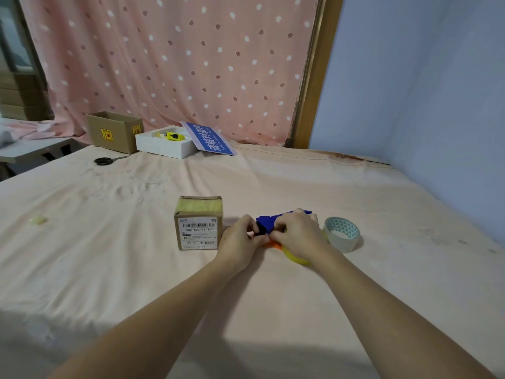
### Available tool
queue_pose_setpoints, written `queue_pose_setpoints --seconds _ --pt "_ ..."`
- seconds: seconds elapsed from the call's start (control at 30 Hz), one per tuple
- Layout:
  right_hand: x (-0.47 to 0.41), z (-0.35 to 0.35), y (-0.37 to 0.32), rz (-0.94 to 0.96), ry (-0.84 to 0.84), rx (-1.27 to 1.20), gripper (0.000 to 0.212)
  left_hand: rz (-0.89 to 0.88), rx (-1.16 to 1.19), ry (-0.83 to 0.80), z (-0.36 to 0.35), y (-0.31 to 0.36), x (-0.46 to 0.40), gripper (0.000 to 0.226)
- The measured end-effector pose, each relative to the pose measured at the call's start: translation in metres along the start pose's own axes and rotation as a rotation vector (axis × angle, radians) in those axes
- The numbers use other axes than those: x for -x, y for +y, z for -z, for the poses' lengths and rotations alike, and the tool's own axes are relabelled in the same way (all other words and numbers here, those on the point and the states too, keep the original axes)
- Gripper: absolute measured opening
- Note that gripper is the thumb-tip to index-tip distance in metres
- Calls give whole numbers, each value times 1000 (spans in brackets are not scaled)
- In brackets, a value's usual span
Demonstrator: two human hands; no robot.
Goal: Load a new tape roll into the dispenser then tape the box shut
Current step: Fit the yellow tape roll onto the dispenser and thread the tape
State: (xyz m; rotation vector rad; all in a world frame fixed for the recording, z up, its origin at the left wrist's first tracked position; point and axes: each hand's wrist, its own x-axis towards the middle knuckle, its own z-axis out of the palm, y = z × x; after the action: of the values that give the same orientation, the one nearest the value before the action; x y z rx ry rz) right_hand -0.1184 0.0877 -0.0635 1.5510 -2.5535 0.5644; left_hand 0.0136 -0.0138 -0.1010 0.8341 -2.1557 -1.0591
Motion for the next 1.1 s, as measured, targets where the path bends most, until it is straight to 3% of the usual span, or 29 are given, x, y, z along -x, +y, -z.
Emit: queue_pose_setpoints --seconds 0.37,0.6,0.77,1.1 --pt "1 0 -1 12 5 -9 20 -63 -45 48 -4 -3 3 19" --pt "-3 6 6 25 -125 -124 19 -90 -109 19 -4 -2 5 15" --pt "-4 6 10 28 -133 -210 8 -111 -97 3 -4 -5 5 11" --pt "-8 2 5 -92 -94 -170 29 -46 -37 -18 -2 -6 2 12"
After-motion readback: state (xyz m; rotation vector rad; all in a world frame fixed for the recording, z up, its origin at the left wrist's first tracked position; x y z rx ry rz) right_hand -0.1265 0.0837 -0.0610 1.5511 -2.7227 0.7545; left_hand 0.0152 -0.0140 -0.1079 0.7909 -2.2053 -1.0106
